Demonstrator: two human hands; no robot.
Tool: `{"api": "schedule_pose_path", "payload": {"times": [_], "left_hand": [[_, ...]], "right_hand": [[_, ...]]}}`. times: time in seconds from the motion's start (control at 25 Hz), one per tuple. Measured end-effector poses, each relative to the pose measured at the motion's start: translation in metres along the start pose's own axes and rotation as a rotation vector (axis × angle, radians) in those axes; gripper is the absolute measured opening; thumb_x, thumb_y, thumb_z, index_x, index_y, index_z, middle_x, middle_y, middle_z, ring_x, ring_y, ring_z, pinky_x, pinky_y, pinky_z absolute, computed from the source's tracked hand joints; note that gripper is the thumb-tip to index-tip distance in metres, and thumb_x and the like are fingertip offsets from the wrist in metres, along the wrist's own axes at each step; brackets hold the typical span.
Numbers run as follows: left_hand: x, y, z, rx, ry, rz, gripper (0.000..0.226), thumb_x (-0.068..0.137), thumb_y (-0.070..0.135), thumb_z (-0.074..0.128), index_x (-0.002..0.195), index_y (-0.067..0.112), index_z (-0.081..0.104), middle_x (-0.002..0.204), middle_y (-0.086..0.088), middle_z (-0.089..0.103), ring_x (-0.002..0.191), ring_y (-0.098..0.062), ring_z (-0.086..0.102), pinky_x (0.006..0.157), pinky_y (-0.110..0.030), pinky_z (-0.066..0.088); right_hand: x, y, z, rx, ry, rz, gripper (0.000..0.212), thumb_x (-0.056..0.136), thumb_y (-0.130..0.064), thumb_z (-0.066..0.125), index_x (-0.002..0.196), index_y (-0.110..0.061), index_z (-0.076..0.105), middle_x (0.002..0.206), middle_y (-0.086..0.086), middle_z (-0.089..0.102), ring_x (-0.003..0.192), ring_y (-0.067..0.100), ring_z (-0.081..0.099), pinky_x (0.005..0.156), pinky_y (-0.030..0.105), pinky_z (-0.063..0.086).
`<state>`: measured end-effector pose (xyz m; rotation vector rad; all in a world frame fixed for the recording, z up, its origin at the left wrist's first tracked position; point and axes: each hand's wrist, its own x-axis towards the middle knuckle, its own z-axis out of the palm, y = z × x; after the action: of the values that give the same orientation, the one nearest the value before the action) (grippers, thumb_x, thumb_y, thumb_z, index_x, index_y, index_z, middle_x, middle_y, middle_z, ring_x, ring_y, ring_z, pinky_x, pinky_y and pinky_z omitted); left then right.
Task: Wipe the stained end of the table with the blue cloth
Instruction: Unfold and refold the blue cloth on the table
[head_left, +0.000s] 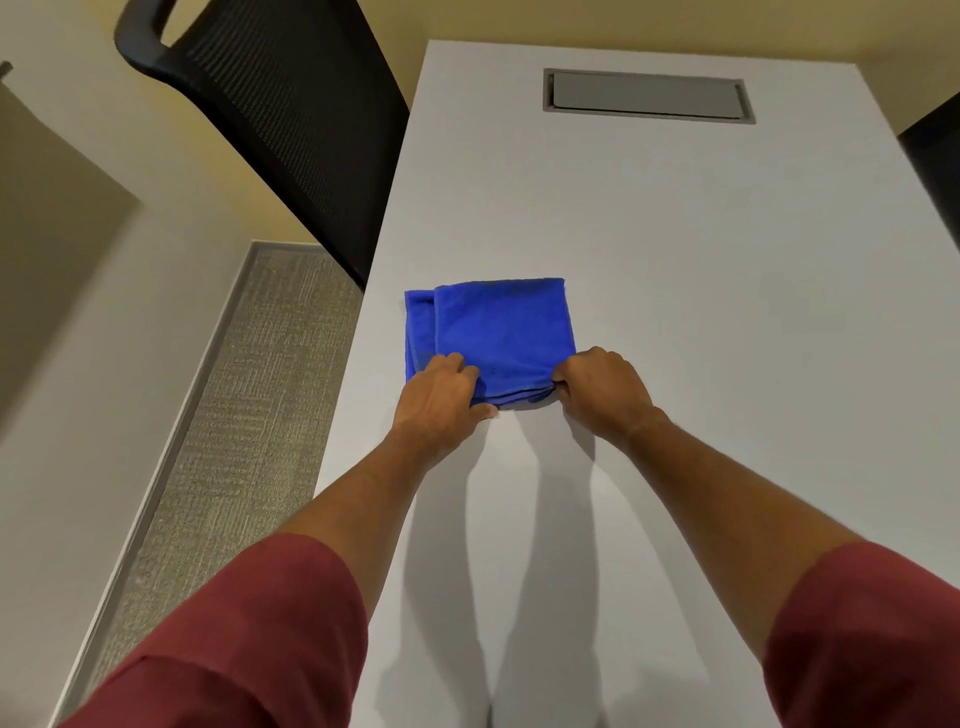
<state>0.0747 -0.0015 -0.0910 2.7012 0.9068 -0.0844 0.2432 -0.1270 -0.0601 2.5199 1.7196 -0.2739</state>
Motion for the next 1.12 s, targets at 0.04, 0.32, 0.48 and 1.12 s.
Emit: {"api": "schedule_pose_path", "payload": {"times": [0.04, 0.32, 0.48, 1.12], "left_hand": [[0.000, 0.002, 0.002, 0.016, 0.015, 0.002, 0.051, 0.085, 0.058, 0.061, 0.108, 0.012, 0.060, 0.107, -0.005, 0.054, 0.103, -0.024, 0.051, 0.079, -0.037, 0.047], [0.011, 0.017, 0.009, 0.208, 0.045, -0.049, 0.070, 0.078, 0.075, 0.052, 0.107, 0.012, 0.057, 0.106, -0.006, 0.054, 0.100, -0.026, 0.051, 0.073, -0.041, 0.046], [0.016, 0.024, 0.011, 0.209, 0.047, -0.095, 0.046, 0.092, 0.053, 0.051, 0.110, 0.011, 0.057, 0.110, -0.007, 0.056, 0.104, -0.029, 0.052, 0.072, -0.042, 0.047], [0.000, 0.001, -0.033, 0.180, -0.083, 0.020, 0.011, 0.095, 0.013, 0.053, 0.105, 0.011, 0.056, 0.101, -0.010, 0.060, 0.081, -0.022, 0.052, 0.072, -0.033, 0.046]], "right_hand": [[0.001, 0.000, -0.002, 0.029, 0.012, 0.007, 0.019, 0.094, -0.007, 0.047, 0.089, -0.007, 0.065, 0.087, 0.012, 0.067, 0.073, 0.026, 0.057, 0.063, 0.032, 0.042], [0.012, 0.001, -0.017, 0.148, 0.061, 0.028, 0.021, 0.092, -0.009, 0.045, 0.072, -0.010, 0.050, 0.071, 0.008, 0.054, 0.063, 0.023, 0.046, 0.050, 0.027, 0.027], [0.012, 0.003, -0.019, 0.166, 0.075, 0.015, 0.021, 0.095, -0.011, 0.044, 0.074, -0.012, 0.050, 0.072, 0.007, 0.052, 0.065, 0.022, 0.045, 0.057, 0.028, 0.030], [0.003, -0.001, -0.033, 0.116, -0.013, -0.042, 0.020, 0.087, 0.002, 0.048, 0.086, -0.001, 0.068, 0.080, 0.016, 0.066, 0.065, 0.024, 0.047, 0.059, 0.032, 0.037]]}}
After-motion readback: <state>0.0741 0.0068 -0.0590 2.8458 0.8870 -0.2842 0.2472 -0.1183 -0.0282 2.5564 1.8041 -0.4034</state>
